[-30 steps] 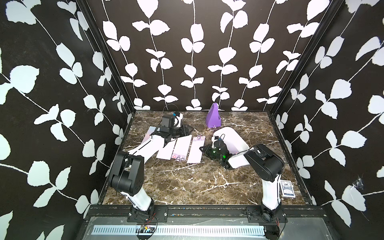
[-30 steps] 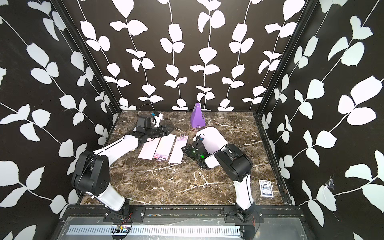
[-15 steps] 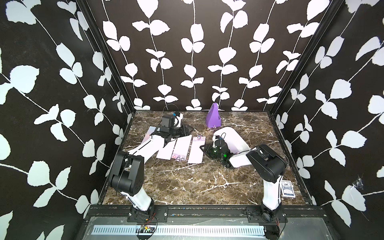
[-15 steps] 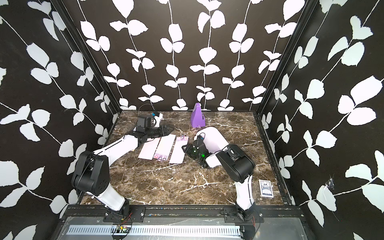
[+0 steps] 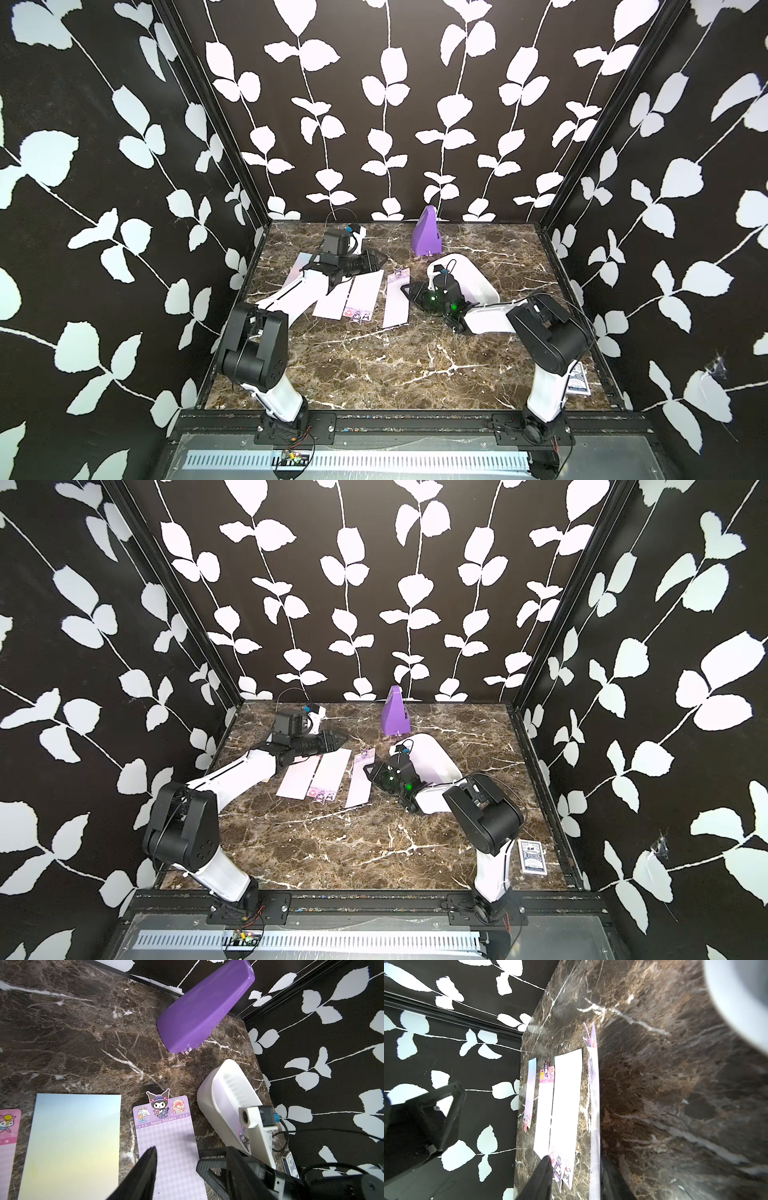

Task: Take the stickers out of the storage box
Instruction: Place the sticker at the center of the board.

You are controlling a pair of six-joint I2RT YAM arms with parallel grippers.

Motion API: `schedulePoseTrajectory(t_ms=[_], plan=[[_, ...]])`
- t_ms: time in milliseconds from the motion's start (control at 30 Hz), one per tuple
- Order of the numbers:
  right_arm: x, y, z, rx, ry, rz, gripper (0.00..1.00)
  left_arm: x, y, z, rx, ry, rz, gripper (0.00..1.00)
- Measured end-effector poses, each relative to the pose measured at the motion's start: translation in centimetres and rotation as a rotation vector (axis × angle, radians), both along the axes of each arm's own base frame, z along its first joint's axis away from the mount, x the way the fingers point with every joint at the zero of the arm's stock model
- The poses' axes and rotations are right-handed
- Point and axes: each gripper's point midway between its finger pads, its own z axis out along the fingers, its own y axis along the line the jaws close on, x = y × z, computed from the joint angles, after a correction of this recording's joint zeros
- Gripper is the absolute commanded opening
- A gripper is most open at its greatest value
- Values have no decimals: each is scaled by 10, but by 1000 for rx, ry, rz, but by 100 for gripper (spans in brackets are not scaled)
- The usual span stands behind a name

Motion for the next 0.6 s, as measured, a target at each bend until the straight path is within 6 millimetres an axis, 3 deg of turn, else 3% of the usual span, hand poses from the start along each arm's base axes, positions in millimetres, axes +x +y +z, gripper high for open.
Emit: schedulePoseTrajectory(t_ms=[200, 600], plan=[[-3, -2, -6, -26, 10, 6, 59, 0, 0, 0, 0, 0, 0, 56], [-15, -6, 3, -173, -7, 69, 66, 0, 0, 0, -1, 0, -1, 56]])
